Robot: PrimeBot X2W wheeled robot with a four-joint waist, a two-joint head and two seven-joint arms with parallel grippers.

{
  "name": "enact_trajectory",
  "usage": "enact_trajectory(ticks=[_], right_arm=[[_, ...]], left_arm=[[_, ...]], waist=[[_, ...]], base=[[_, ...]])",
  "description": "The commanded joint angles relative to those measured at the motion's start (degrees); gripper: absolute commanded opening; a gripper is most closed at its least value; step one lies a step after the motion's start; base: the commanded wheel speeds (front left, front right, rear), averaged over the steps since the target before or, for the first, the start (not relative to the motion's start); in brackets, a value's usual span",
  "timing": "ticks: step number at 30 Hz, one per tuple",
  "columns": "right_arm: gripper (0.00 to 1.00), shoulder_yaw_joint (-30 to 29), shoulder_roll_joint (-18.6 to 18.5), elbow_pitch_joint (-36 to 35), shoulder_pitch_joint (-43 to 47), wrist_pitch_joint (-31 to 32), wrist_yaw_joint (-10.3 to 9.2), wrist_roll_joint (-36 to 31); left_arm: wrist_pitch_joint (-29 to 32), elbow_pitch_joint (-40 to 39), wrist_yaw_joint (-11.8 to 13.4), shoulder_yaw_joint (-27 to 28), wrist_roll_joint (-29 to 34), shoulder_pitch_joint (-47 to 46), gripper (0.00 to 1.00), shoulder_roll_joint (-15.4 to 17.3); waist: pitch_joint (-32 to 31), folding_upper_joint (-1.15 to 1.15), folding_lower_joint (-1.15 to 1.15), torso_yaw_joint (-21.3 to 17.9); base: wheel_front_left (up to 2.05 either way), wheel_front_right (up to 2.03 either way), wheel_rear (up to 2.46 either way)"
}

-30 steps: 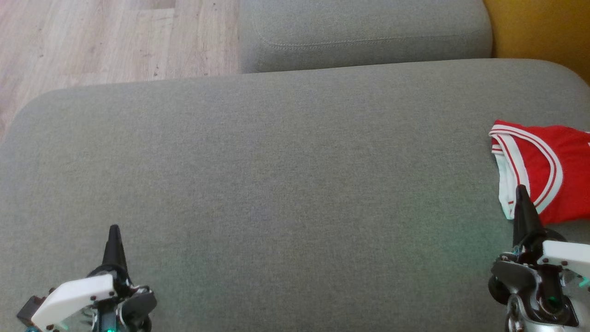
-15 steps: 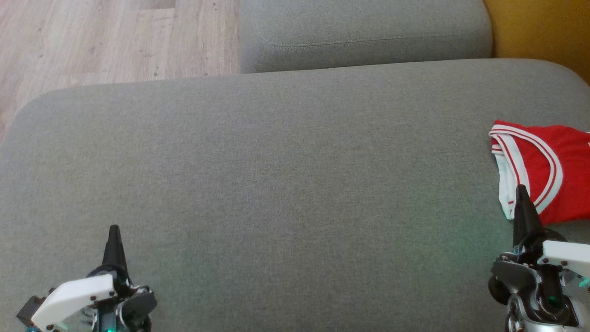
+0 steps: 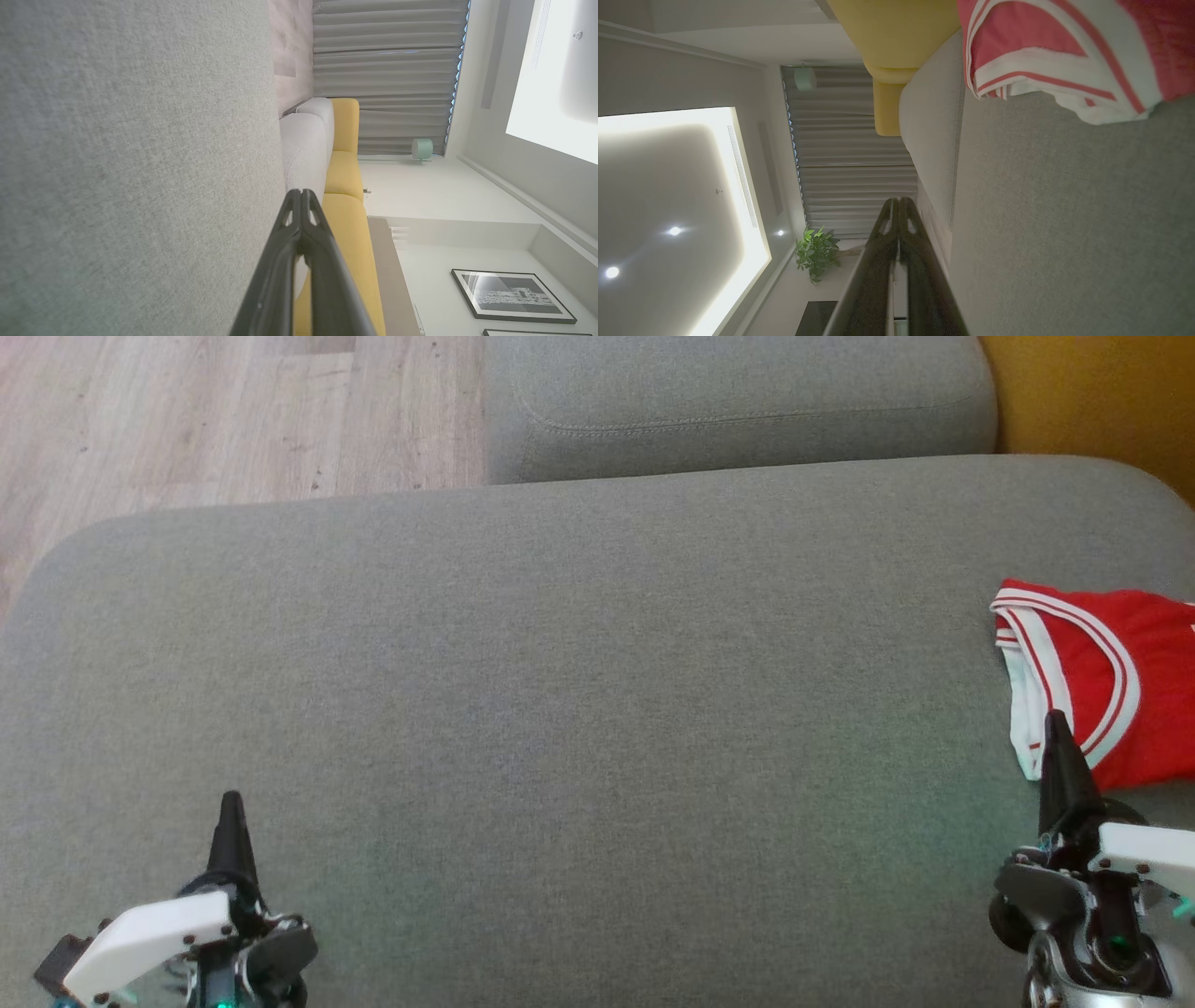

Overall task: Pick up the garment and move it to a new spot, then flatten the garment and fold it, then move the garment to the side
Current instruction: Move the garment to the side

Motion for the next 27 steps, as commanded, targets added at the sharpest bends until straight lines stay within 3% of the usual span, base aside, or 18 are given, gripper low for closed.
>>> enact_trajectory(ticks=[1, 27], right_arm=[[0.0, 1.2, -0.3, -2.2, -1.2, 0.4, -0.03, 0.4], [0.0, 1.2, -0.3, -2.2, -1.2, 0.4, -0.03, 0.4]], left_arm=[[0.2, -2.1, -0.4, 2.3, -0.3, -2.7, 0.0, 0.3], [0.2, -2.1, -0.4, 2.3, -0.3, -2.7, 0.0, 0.3]], waist=[[0.0, 0.0, 0.0, 0.0], [0.0, 0.0, 0.0, 0.0]], base=[[0.0, 0.0, 0.0], [0.0, 0.0, 0.0]])
